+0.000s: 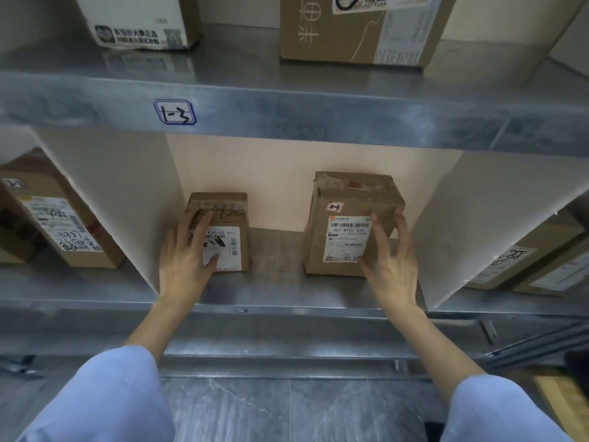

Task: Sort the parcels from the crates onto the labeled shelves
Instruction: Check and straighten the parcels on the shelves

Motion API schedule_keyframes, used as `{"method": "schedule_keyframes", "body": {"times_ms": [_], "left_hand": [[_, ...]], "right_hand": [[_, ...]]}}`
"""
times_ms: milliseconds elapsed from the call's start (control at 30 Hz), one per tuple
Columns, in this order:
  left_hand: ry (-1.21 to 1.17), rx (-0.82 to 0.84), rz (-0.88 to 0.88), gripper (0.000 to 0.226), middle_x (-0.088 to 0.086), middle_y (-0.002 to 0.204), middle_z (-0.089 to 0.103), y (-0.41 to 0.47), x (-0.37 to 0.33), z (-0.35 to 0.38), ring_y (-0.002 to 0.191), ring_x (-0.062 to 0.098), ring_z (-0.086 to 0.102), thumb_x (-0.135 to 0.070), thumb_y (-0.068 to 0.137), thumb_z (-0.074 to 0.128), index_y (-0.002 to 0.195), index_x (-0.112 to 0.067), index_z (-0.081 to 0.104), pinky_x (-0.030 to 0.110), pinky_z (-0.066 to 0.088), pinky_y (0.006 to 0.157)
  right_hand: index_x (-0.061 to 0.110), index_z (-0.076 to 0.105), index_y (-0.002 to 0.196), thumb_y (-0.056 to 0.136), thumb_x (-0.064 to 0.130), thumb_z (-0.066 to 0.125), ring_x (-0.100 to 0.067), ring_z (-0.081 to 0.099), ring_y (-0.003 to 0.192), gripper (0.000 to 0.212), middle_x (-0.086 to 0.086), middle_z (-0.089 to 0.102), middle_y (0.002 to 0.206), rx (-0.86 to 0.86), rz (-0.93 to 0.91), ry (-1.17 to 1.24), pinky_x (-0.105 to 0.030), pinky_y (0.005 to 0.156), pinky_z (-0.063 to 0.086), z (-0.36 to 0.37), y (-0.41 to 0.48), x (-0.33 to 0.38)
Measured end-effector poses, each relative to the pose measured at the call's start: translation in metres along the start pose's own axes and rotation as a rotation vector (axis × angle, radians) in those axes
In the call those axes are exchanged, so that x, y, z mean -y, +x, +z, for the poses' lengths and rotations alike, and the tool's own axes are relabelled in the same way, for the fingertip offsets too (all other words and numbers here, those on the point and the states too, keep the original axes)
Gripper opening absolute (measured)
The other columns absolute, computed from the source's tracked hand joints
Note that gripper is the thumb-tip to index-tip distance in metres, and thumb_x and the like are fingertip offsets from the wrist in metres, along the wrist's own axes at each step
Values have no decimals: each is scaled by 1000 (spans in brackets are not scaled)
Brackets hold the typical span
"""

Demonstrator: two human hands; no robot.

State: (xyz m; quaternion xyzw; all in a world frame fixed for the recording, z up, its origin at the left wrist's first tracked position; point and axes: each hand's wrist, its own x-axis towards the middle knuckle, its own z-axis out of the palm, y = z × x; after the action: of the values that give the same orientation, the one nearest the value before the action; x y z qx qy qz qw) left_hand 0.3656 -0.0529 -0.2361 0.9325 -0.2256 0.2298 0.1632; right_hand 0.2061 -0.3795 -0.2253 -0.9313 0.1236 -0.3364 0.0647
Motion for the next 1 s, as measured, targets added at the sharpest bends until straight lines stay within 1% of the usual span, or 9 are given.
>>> {"method": "schedule_keyframes", "body": {"times_ms": [200, 267, 333, 400, 467, 533, 633, 767, 1000], "left_hand": [[41, 70, 16, 86, 11, 147, 40, -4, -5, -29, 113, 40, 49, -27, 68, 84, 142, -15, 44, 51, 48, 82], [41, 79, 38, 80, 10, 146, 42, -7, -6, -44, 112, 38, 49, -37, 75, 76, 144, -17, 42, 48, 47, 81], [63, 70, 69, 72, 10, 140, 46, -14, -7, -61, 111, 36, 50, -49, 83, 59, 146, -18, 40, 46, 46, 81], [80, 55, 115, 70, 10, 134, 51, -22, -7, -80, 108, 34, 51, -54, 86, 46, 146, -18, 40, 44, 45, 82], [61, 57, 148, 67, 9, 137, 51, -32, -7, -97, 112, 31, 51, -56, 90, 40, 147, -20, 39, 42, 45, 84], [57, 93, 176, 67, 7, 143, 49, -44, -5, -112, 117, 29, 51, -58, 93, 35, 150, -23, 35, 41, 45, 87], [69, 186, 197, 71, 0, 151, 42, -59, -3, -135, 124, 25, 51, -65, 92, 24, 153, -28, 28, 38, 43, 91], [60, 222, 135, 78, -5, 155, 37, -78, -1, -168, 128, 21, 47, -73, 87, 15, 155, -35, 19, 36, 37, 97], [110, 162, 35, 81, -5, 154, 39, -108, 28, -225, 131, 21, 45, -76, 84, 20, 155, -35, 20, 37, 37, 99]], "right_hand": [[25, 25, 151, 61, 15, 92, -45, 51, 112, 113, -21, 22, 154, 29, 21, -72, -53, 79, 55, -19, -4, 13], [24, 25, 152, 64, 21, 91, -42, 48, 113, 110, -21, 23, 154, 27, 38, -105, -52, 80, 54, -29, -7, 22], [24, 25, 154, 69, 31, 88, -40, 44, 119, 106, -19, 24, 154, 48, 70, -128, -51, 79, 54, -40, -11, 35], [27, 23, 155, 79, 46, 77, -40, 43, 124, 96, -17, 27, 152, 94, 103, -159, -50, 81, 52, -51, -15, 51], [31, 19, 155, 88, 56, 61, -40, 42, 127, 84, -17, 30, 151, 143, 127, -183, -50, 87, 49, -63, -18, 69], [35, 12, 156, 94, 60, 46, -38, 38, 133, 75, -15, 27, 156, 202, 144, -182, -50, 94, 44, -75, -21, 89], [37, 0, 157, 96, 64, 32, -33, 29, 141, 74, -8, 21, 161, 296, 165, -134, -48, 102, 39, -95, -24, 121], [39, -3, 156, 93, 69, 34, -30, 29, 143, 80, -4, 20, 162, 344, 98, -99, -45, 104, 38, -125, -24, 162], [40, -5, 155, 91, 73, 35, -30, 33, 140, 83, -4, 22, 161, 382, -26, -43, -44, 105, 38, -143, -22, 216]]}}
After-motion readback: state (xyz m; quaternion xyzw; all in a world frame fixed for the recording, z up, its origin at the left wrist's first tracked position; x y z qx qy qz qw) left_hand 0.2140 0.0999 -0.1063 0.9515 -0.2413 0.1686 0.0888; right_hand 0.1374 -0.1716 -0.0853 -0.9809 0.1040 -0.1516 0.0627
